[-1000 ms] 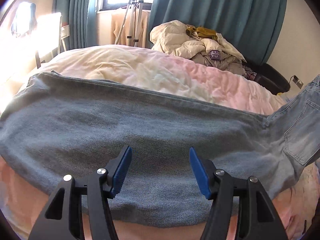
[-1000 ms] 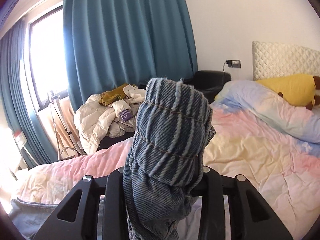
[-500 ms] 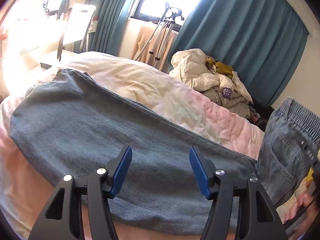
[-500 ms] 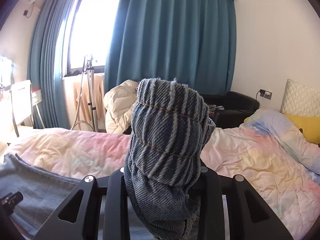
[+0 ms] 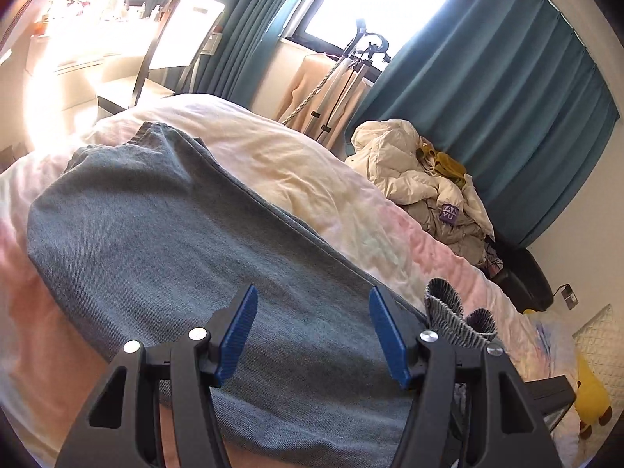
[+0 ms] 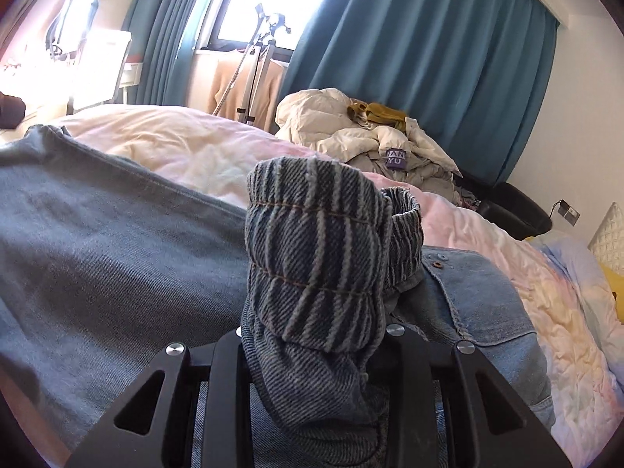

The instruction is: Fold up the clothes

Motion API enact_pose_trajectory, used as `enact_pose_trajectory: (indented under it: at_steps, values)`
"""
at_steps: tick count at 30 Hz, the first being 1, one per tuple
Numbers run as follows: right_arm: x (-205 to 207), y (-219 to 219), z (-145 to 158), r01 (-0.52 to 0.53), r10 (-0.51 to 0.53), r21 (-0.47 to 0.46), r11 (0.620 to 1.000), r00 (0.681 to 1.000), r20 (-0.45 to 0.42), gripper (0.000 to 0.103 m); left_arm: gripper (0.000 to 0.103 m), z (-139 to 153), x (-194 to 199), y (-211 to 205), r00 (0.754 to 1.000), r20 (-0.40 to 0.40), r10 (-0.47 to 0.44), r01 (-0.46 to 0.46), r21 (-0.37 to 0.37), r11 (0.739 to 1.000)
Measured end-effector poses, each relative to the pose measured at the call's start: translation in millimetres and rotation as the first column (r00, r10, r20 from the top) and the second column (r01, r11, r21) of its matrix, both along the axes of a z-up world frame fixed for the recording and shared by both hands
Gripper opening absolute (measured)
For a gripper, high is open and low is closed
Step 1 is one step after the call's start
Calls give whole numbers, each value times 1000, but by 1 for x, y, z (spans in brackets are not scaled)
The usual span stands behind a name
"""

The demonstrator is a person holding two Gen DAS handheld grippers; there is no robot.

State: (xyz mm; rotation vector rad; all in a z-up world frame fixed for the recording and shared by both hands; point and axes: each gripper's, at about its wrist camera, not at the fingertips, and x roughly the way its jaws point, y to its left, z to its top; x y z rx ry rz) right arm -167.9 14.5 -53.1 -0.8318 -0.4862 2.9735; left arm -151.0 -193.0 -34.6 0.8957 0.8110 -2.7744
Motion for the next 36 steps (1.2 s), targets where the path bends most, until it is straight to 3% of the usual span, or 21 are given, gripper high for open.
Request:
enact_pose_trajectory:
  at_steps: [4, 10, 13, 15, 18, 19, 21, 25, 28, 32, 36]
  values:
    - [12, -2, 12, -43, 43, 14, 999, 999, -14, 28, 61, 1, -2, 0, 1000, -7, -1, 1, -3, 1000]
    - [22, -20, -12, -128, 126, 70, 989, 992, 25, 31, 61, 0, 0, 4, 1000, -19, -21, 21, -11, 1000]
    - [22, -17, -9, -126, 124, 47, 991, 992, 36, 36, 61, 2, 0, 7, 998, -42, -42, 42, -14, 999]
    - [20, -14, -7, -131, 129, 38, 991, 990, 64, 48, 61, 4, 0, 10, 997, -58, -58, 57, -23, 998]
    - [17, -7, -3, -153, 151, 13, 988, 981, 120, 58, 61, 7, 0, 18, 993, -75, -85, 81, -54, 995]
    - [18, -6, -1, -175, 171, 15, 984, 976, 134, 60, 61, 8, 0, 21, 992, -80, -96, 90, -65, 994]
    - [26, -4, 2, -253, 249, 7, 967, 956, 157, 77, 61, 10, -1, 26, 988, -91, -121, 114, -72, 991]
    - [53, -2, 11, -393, 381, 58, 918, 911, 160, 78, 61, 12, 0, 37, 971, -121, -205, 200, -56, 978]
    - [70, 16, 27, -435, 427, 31, 900, 893, 142, 78, 61, 14, 3, 50, 957, -138, -256, 248, -73, 966]
    - [74, 61, 51, -371, 380, -88, 924, 918, 111, 78, 61, 15, 5, 68, 930, -156, -333, 323, -89, 942]
    - [65, 116, 66, -237, 253, -176, 955, 965, 74, 78, 61, 9, 5, 86, 904, -145, -402, 392, -92, 915]
